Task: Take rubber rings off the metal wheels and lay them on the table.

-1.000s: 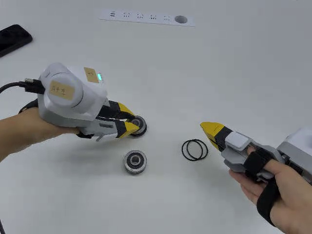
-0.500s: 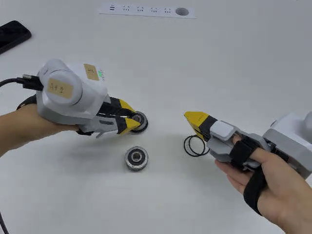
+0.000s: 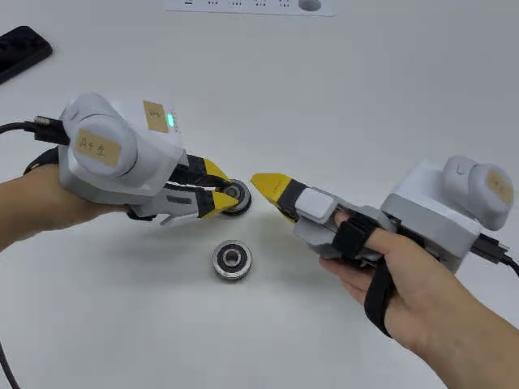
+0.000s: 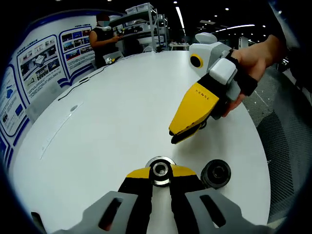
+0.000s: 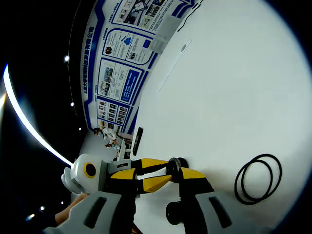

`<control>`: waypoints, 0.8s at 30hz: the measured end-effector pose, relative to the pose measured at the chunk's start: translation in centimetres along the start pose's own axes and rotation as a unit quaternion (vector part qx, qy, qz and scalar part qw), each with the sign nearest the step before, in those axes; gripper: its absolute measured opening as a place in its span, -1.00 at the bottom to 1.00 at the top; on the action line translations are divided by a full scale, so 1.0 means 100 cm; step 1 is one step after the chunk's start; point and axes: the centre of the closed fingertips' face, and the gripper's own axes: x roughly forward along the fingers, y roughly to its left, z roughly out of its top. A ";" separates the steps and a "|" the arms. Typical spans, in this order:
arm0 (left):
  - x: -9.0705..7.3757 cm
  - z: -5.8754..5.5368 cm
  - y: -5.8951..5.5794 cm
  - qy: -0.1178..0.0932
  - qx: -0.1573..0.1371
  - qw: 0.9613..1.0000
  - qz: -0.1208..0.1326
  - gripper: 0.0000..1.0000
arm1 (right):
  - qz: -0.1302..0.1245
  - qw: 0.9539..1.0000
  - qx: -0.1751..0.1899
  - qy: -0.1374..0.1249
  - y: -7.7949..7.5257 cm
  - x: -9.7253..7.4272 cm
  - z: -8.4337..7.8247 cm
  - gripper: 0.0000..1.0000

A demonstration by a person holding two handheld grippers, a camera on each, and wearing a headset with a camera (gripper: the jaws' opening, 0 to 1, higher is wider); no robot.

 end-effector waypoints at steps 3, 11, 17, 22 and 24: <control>0.000 0.000 0.000 0.000 0.002 1.000 0.001 -0.74 | 0.000 1.000 -0.018 0.006 0.001 0.006 -0.003 -0.15; 0.000 0.000 0.001 -0.003 0.000 1.000 -0.003 -0.74 | -0.016 0.999 -0.033 0.010 -0.009 0.020 -0.004 0.03; 0.001 0.000 0.001 -0.004 -0.003 1.000 -0.003 -0.74 | -0.012 0.999 -0.031 0.014 -0.006 0.023 -0.006 0.03; 0.001 0.000 0.001 -0.005 -0.002 1.000 -0.004 -0.74 | -0.015 0.999 -0.040 0.018 -0.002 0.021 -0.008 0.04; 0.001 0.000 0.001 -0.005 -0.002 1.000 -0.004 -0.74 | -0.013 0.999 -0.043 0.022 0.002 0.021 -0.011 0.04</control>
